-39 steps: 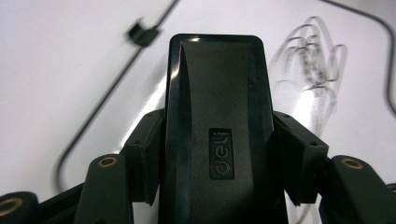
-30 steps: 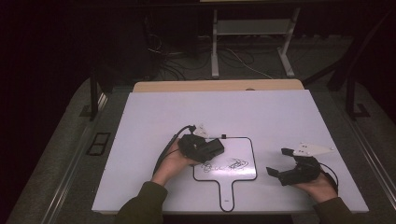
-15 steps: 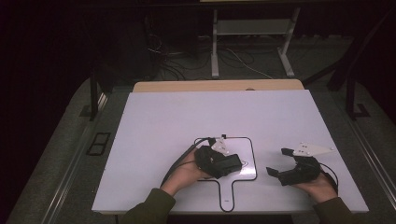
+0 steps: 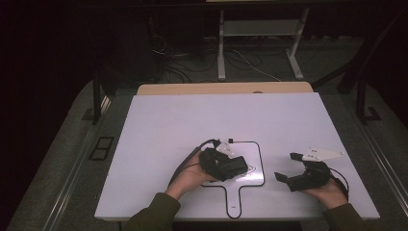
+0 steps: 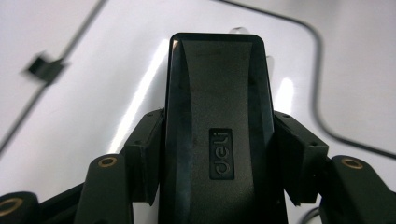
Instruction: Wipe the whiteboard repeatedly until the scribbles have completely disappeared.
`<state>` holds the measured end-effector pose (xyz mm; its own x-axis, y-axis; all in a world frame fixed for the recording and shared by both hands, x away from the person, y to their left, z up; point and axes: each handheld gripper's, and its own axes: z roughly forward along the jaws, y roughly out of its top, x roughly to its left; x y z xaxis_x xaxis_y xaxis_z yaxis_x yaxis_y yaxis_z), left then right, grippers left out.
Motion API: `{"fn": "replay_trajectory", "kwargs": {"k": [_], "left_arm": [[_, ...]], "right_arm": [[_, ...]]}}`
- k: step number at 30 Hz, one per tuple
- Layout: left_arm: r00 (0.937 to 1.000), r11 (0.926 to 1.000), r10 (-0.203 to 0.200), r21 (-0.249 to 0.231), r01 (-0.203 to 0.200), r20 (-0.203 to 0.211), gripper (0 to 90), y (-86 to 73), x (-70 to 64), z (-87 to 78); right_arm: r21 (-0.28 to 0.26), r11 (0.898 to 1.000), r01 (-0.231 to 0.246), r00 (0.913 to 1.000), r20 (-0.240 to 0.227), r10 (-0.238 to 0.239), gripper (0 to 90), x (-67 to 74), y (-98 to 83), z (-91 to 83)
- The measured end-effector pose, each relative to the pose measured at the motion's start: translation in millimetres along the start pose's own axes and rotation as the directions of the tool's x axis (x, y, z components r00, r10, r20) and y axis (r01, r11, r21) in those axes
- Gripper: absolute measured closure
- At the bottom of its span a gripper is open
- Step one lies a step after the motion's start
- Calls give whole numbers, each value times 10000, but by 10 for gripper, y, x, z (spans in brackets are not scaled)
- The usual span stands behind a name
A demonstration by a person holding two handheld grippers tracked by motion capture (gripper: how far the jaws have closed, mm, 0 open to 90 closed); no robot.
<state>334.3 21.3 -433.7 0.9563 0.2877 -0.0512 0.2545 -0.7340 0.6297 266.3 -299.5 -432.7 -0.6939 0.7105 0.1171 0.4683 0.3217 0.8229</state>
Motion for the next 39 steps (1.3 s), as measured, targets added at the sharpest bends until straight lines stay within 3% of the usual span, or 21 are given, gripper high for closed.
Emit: {"fn": "replay_trajectory", "kwargs": {"k": [5, 8, 12, 18, 23, 31, 35, 39], "left_arm": [[9965, 9979, -646, -75, 643, -534, 394, -107, 208, -98], [9913, 9941, -1076, -228, 1061, -754, 394, -178, 309, -152], [9901, 9936, -1127, -192, 1115, -839, 394, -195, 329, -169], [9938, 9959, -899, -153, 891, -649, 394, -134, 212, -116], [9997, 9998, -194, 52, 195, -173, 394, -47, 26, -42], [9967, 9981, 596, 125, -603, 543, 394, 88, -311, 89], [9963, 9984, 555, 96, -562, 661, 394, 84, -275, 86], [9991, 9996, 267, 77, -270, 333, 394, 42, -136, 44]], "right_arm": [[-5, 10000, -2, 10000, 2, 2, 10, -1, 0, 0], [-4, 10000, 3, 10000, 4, -3, 10, 0, 0, 0], [11, 10000, 13, 10000, 3, -13, 10, 0, 0, 3], [3, 10000, 2, 10000, -11, -2, 10, -3, 1, 5], [-11, 10000, 6, 10000, 9, -6, 10, -4, 1, 1], [-12, 10000, -1, 10000, 1, 1, 10, -1, 1, -1], [-20, 10000, 12, 10000, 17, -12, 10, -2, 1, -4], [-40, 10000, -16, 10000, 41, 16, 10, -4, 1, -13]]}}
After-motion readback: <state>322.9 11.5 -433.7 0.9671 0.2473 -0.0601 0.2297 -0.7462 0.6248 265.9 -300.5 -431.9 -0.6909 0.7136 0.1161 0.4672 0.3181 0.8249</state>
